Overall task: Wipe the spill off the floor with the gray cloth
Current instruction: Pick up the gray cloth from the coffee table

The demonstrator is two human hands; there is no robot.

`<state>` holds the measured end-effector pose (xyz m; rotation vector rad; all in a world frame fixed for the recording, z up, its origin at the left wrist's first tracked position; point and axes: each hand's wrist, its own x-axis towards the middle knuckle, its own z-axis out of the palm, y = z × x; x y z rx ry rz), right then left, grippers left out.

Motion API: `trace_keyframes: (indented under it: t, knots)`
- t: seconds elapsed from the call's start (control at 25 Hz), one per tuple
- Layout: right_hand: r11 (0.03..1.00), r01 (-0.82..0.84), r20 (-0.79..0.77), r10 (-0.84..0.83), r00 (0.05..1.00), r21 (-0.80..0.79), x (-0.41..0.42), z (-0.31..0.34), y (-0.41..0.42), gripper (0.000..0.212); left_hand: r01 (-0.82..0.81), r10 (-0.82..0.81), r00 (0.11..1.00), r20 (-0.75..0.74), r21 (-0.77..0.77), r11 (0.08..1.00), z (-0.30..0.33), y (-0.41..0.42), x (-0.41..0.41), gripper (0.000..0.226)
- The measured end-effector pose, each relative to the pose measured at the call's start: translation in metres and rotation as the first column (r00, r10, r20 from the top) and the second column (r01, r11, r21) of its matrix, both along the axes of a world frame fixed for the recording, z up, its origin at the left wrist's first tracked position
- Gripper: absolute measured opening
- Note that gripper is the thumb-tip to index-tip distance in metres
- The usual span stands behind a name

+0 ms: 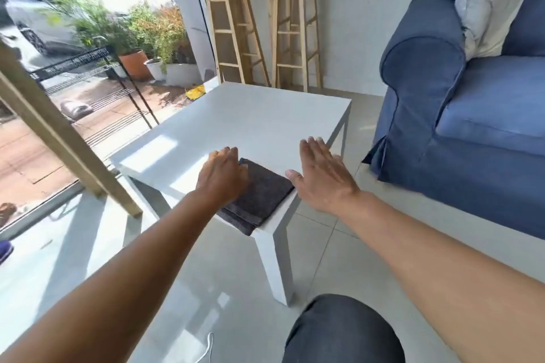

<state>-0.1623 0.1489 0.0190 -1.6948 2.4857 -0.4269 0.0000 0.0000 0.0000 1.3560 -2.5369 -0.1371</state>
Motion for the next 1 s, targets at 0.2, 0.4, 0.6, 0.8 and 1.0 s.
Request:
trace_keyframes:
  t: [0.2, 0.4, 0.6, 0.8, 1.0]
  knots:
    - [0.998, -0.001, -0.045, 0.003, 0.999, 0.056, 0.028, -0.036, -0.038, 0.053, -0.07, 0.069, 0.998, 0.01, 0.144, 0.987, -0.021, -0.032, 0.009, 0.053]
    - [0.994, 0.09, 0.172, -0.099, 0.98, 0.062, 0.023, -0.032, -0.044, 0.031, -0.053, 0.082, 0.995, -0.065, 0.36, 0.932, -0.006, -0.033, 0.002, 0.028]
    - [0.98, 0.189, 0.493, -0.132, 0.86, -0.066, -0.01, -0.019, 0.017, 0.013, 0.12, -0.008, 0.971, -0.24, 0.455, 0.882, 0.0, 0.012, -0.021, 0.03]
    - [0.861, 0.486, 0.76, -0.217, 0.612, -0.146, -0.071, -0.007, 0.124, 0.029, 0.4, -0.148, 0.868, -0.473, 0.492, 0.774, 0.022, 0.1, -0.092, 0.021]
    - [0.682, 0.721, 0.885, -0.253, 0.391, -0.123, -0.136, -0.021, 0.225, 0.031, 0.581, -0.238, 0.802, -0.548, 0.624, 0.522, 0.016, 0.178, -0.173, 0.024]
